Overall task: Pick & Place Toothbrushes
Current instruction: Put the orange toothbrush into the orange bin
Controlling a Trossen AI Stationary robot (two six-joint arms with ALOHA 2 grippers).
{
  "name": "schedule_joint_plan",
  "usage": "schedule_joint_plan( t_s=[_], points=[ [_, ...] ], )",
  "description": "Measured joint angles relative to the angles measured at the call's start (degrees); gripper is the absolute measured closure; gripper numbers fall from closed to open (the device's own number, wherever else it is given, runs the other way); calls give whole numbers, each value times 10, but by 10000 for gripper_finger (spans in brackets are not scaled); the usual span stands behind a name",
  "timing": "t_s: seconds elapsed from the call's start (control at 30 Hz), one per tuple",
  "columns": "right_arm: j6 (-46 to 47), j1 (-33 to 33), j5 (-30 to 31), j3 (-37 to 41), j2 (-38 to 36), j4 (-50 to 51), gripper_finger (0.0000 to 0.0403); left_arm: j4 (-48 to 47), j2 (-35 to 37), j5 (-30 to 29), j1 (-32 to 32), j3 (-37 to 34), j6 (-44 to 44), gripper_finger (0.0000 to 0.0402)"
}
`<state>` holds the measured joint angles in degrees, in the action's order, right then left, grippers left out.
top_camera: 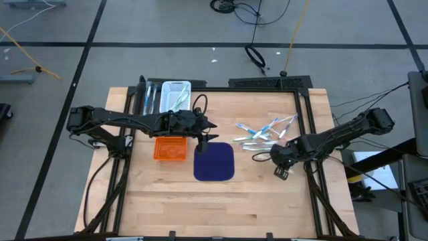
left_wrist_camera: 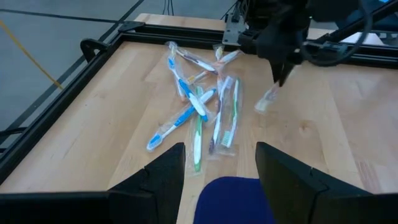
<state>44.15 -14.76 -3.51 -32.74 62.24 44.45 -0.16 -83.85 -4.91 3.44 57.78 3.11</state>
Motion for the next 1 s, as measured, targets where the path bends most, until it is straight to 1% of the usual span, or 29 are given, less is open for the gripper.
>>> schedule_joint_plan(
  t_s=[0.07,0.13,0.3,0.57,0.77,0.9,1.0],
  points=[
    [-18,0,5,-14,-1,-15,393,0,0,0,0,0,0,204],
    [-35,0,23,-29,-1,-34,393,0,0,0,0,0,0,204],
    [-74,1,93,-51,-3,-89,393,8,0,0,0,0,2,204],
    [-183,2,193,-53,-9,-292,393,48,0,1,0,0,4,204],
    [-282,2,242,-53,-9,-450,393,101,0,4,-3,0,3,204],
    [-335,3,285,-53,-9,-536,393,136,0,26,-8,0,-2,204],
    [-361,8,290,-53,-9,-594,393,167,0,32,-14,0,-9,204]
  ],
)
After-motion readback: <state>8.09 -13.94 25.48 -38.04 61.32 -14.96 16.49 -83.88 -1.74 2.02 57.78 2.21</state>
